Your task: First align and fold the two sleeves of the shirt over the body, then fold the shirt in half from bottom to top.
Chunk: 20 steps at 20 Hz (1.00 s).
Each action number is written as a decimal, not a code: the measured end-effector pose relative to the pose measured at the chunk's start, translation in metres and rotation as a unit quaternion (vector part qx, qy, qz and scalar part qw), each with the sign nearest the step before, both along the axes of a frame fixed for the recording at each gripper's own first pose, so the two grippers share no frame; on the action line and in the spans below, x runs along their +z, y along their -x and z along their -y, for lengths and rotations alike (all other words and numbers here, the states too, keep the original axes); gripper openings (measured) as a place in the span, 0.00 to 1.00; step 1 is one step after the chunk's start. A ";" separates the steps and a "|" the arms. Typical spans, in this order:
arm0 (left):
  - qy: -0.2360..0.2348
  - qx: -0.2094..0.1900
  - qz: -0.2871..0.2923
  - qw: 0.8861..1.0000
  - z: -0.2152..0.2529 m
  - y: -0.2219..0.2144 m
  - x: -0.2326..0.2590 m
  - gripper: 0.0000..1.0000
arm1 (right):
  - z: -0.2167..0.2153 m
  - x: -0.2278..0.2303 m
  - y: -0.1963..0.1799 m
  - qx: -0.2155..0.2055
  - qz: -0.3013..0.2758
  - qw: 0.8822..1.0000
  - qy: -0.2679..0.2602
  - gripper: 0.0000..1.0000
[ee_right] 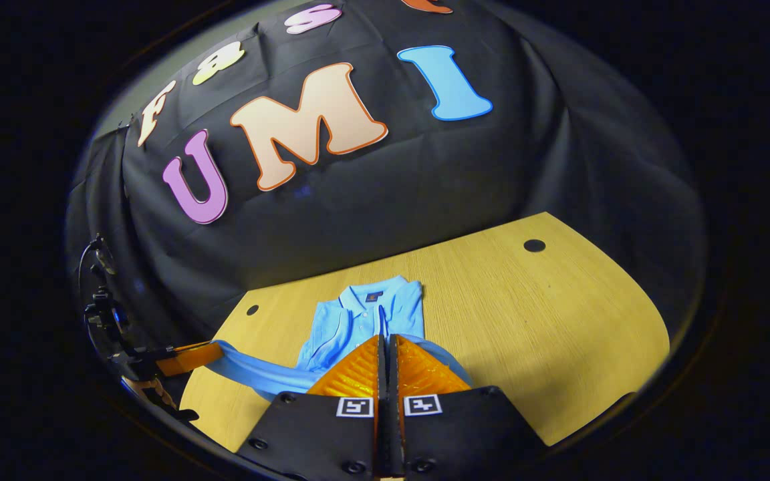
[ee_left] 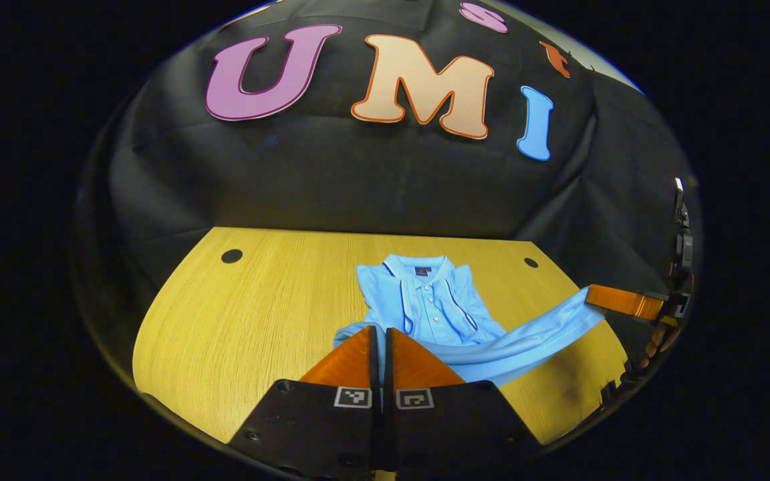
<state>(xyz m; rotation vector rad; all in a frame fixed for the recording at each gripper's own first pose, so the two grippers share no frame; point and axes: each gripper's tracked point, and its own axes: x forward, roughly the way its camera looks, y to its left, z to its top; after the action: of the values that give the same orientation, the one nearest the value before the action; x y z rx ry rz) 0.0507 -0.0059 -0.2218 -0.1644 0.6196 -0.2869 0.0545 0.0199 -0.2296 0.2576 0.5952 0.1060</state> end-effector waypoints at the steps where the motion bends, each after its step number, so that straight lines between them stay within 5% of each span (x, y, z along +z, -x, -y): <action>1: 0.001 0.002 0.000 1.000 -0.002 -0.013 0.000 0.00 | -0.002 -0.002 -0.013 -0.002 0.003 1.000 0.001 0.02; 11: -0.004 -0.015 -0.003 1.000 0.008 -0.143 -0.045 0.00 | -0.005 -0.066 -0.132 -0.034 -0.004 0.999 0.042 0.02; 17: -0.025 -0.006 -0.042 0.999 0.015 -0.173 -0.121 0.00 | 0.007 -0.133 -0.153 -0.058 -0.053 0.995 0.062 0.02; 18: -0.014 -0.005 -0.044 0.999 0.018 -0.175 -0.126 0.00 | 0.009 -0.137 -0.150 -0.059 -0.058 0.994 0.068 0.06; 20: -0.008 0.000 -0.024 1.000 0.015 -0.176 -0.123 0.09 | 0.007 -0.135 -0.150 -0.053 -0.047 0.994 0.080 0.42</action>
<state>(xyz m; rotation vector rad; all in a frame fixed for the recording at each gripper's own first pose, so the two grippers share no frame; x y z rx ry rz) 0.2266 -0.0206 -0.3450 -0.1566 0.6694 -0.2794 0.2041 0.0131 -0.3641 0.1394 0.6792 -0.0573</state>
